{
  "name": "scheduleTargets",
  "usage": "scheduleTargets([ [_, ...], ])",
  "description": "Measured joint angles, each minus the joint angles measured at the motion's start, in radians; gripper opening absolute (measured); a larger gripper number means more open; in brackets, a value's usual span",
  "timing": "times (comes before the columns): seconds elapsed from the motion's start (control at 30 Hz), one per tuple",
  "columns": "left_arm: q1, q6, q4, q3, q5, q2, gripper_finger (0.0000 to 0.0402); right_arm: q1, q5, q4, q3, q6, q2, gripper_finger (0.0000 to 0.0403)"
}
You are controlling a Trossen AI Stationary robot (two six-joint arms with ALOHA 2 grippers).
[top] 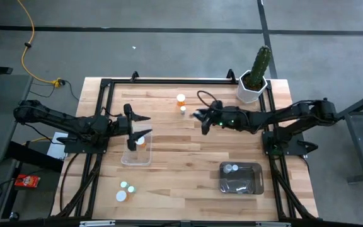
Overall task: Pick and place medicine bottles into bin by pill shape (circle, oval)
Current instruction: Put the right blue capsule bottle into the transparent bin
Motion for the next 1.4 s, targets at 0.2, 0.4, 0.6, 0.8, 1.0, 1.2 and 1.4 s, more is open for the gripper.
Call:
scheduleTargets([
  [0.2,0.017,-0.033,0.013,0.001,0.011,0.085,0.0223,0.057,-0.090,-0.032,0.174,-0.103,0.146,0.0099],
  [0.4,0.068,-0.100,-0.003,0.043,0.142,0.183,0.0223,0.084,-0.173,-0.168,0.400,-0.191,0.314,0.0099],
  [0.6,0.100,-0.153,-0.035,0.066,0.298,0.248,0.0223,0.106,-0.179,-0.229,0.512,-0.239,0.390,0.0099],
  [0.8,0.114,-0.178,-0.040,0.092,0.357,0.304,0.0223,0.116,-0.186,-0.208,0.515,-0.245,0.390,0.0099],
  [1.0,0.114,-0.179,-0.040,0.120,0.357,0.372,0.0223,0.117,-0.228,-0.194,0.513,-0.245,0.390,0.0099],
  [1.2,0.114,-0.162,-0.039,0.162,0.334,0.419,0.0222,0.118,-0.248,-0.187,0.513,-0.245,0.390,0.0099],
  [1.4,0.114,-0.159,-0.050,0.170,0.330,0.424,0.0200,0.118,-0.251,-0.185,0.513,-0.245,0.390,0.0099],
])
